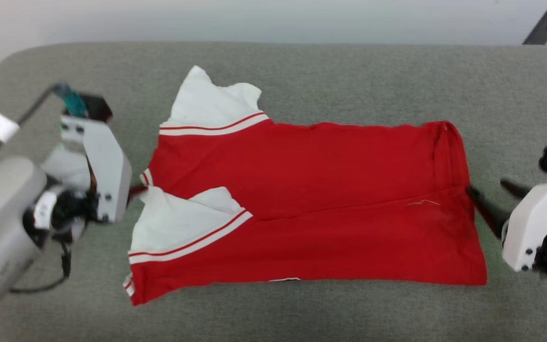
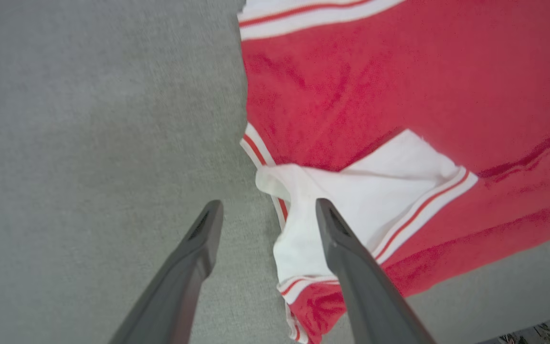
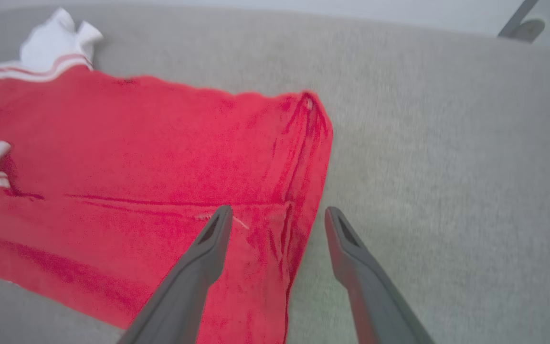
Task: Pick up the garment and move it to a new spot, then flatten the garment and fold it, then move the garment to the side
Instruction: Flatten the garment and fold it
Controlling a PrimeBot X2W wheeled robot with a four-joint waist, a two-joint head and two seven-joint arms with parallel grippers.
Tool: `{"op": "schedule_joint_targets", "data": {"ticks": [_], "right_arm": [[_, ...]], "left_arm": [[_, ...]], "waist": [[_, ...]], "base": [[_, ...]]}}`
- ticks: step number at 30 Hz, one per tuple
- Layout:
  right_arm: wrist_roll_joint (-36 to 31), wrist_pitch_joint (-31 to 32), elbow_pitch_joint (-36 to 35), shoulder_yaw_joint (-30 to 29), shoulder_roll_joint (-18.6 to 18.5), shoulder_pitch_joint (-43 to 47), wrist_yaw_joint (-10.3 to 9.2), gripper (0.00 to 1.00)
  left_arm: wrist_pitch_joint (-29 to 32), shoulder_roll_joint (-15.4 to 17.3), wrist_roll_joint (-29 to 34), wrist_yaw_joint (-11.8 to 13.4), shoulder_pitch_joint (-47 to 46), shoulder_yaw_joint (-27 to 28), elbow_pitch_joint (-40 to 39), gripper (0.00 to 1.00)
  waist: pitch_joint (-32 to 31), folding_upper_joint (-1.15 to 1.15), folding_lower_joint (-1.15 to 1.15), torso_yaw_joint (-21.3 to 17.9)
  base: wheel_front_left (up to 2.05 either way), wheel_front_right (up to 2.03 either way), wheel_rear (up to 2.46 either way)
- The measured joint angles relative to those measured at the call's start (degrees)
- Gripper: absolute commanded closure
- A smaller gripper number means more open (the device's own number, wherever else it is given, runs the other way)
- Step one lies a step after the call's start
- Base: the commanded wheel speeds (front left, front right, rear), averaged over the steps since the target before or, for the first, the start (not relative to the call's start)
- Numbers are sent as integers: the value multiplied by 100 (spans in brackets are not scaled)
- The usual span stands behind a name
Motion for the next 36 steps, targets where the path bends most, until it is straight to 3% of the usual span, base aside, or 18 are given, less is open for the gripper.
{"op": "schedule_joint_targets", "data": {"ticks": [9,16,23,36], "right_arm": [[-498,-2125,-403,143,371,-376,0,0],[-697,-3009,-369,300,567,-447,0,0],[-668,-3126,-218,344,669,-453,0,0],[-513,-3010,-105,511,754,-604,0,0]], "left_arm": [[-1334,-353,555,-576,-765,401,934,0],[-2125,-612,968,-1205,-1466,483,2187,0],[-1885,-755,1057,-1527,-2033,424,3185,0],[-878,-932,966,-1767,-2691,304,4396,0]], "waist": [[284,0,0,-378],[658,0,1,-803],[1048,0,0,-1148],[1730,0,0,-1652]], "base": [[0,0,0],[0,0,0],[0,0,0],[0,0,0]]}}
